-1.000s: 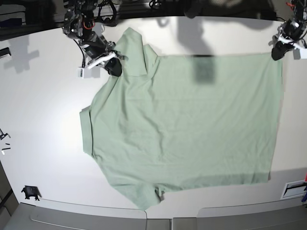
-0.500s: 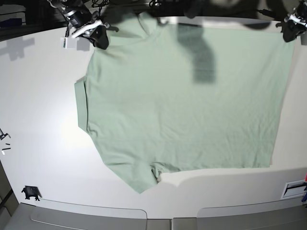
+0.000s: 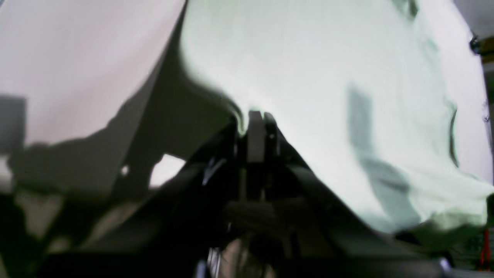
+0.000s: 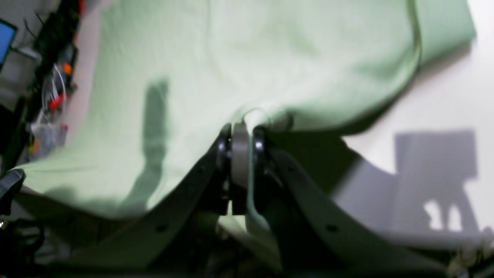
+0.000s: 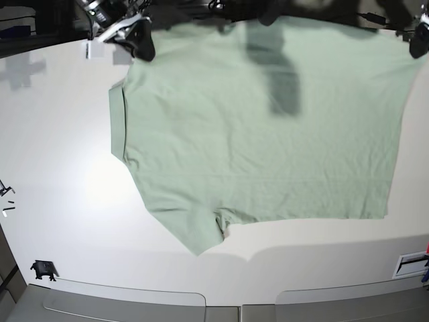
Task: Fold the T-shirt properly
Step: 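Lift the shirt edge with both grippers and pull it toward the robot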
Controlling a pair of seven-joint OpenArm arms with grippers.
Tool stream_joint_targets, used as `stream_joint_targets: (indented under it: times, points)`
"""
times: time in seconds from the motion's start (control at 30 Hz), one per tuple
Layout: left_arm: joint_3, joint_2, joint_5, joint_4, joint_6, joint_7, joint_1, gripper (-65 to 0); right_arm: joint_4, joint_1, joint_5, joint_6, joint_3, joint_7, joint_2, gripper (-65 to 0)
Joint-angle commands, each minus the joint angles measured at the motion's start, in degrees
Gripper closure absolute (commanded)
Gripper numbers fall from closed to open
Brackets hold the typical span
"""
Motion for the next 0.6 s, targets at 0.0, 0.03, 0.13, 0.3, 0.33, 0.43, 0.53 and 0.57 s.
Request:
stream_joint_targets:
  times: [0.0, 0.03, 0.13, 0.3, 0.33, 0.43, 0.53, 0.57]
  points:
    - [-0.6, -1.0, -0.7, 0.8, -0.7, -1.3, -1.0, 0.0, 1.1, 1.4, 0.1, 0.4, -0.4, 1.2, 0.3, 0.0]
    - [-0.5, -1.1, 0.5, 0.8, -0.7, -1.3, -2.9, 0.0, 1.0, 3.1, -1.5, 0.3, -1.1, 1.3, 0.3, 0.0]
    - [1.0, -1.2, 5.4, 0.8, -0.7, -2.9, -8.0, 0.0, -0.7, 8.5, -7.4, -0.8, -3.5, 3.5, 0.3, 0.0]
    - [6.1, -1.2, 17.4, 0.8, -0.7, -10.3, -14.8, 0.0, -8.2, 17.9, -15.2, -3.5, -5.0, 6.6, -0.4, 0.0]
    - [7.2, -1.2, 19.7, 0.8, 0.2, -11.1, -16.0, 0.0, -10.3, 19.6, -15.3, -3.5, -5.0, 6.6, -0.3, 0.0]
    - [9.8, -1.2, 25.0, 0.8, 2.8, -12.7, -18.9, 0.0, -16.2, 24.1, -15.3, -3.5, -5.0, 6.6, -0.3, 0.0]
    - [12.1, -1.2, 27.9, 0.8, 3.9, -12.9, -20.6, 0.0, -20.6, 27.5, -15.2, -3.4, -5.0, 6.6, -0.3, 0.0]
    - [12.7, -1.1, 28.7, 0.8, 4.2, -12.9, -20.9, 0.0, -21.5, 28.3, -15.2, -3.4, -5.0, 6.6, -0.4, 0.0]
